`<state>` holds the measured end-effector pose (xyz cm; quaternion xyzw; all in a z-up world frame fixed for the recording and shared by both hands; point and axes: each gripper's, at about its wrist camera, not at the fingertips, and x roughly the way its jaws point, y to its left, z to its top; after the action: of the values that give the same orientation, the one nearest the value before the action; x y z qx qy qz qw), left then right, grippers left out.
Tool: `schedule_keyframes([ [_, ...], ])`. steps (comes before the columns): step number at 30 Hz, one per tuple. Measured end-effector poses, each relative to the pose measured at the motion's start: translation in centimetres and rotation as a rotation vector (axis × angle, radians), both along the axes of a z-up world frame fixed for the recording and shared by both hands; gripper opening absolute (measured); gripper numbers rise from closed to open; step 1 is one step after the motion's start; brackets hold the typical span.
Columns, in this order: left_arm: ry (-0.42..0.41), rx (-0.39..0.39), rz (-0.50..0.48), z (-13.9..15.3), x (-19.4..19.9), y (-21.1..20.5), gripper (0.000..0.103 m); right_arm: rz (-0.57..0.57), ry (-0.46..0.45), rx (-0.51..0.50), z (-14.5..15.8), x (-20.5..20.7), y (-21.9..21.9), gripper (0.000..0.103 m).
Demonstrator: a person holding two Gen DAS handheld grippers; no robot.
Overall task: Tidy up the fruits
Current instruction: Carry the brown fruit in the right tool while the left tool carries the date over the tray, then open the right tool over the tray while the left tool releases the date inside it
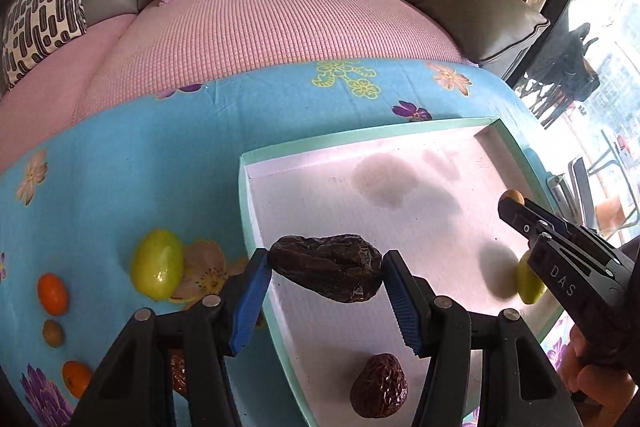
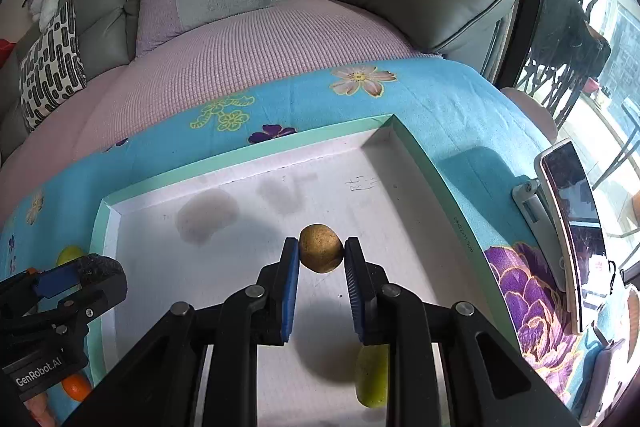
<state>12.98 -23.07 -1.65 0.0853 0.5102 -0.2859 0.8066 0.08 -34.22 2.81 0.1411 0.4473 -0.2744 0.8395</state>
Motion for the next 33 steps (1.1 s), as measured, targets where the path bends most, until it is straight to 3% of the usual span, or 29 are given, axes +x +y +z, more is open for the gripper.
schedule_keyframes([
  [9, 0.000, 0.027, 0.004, -1.9, 1.7, -1.7, 0.061, -0.014, 0.015, -0.007, -1.5, 1.5, -1.9, 0.024],
  [29, -0.001, 0.059, 0.016, -2.9, 2.3, -2.8, 0.060, -0.043, 0.044, 0.020, -2.9, 1.3, -3.2, 0.024],
  [31, 0.000, 0.063, 0.019, -2.9, 2.2, -2.8, 0.060, -0.049, 0.046, 0.021, -2.8, 1.2, -3.3, 0.025],
  [33, 0.000, 0.066, 0.021, -2.9, 2.1, -2.8, 0.061, -0.046, 0.049, 0.022, -2.8, 1.2, -3.3, 0.035],
])
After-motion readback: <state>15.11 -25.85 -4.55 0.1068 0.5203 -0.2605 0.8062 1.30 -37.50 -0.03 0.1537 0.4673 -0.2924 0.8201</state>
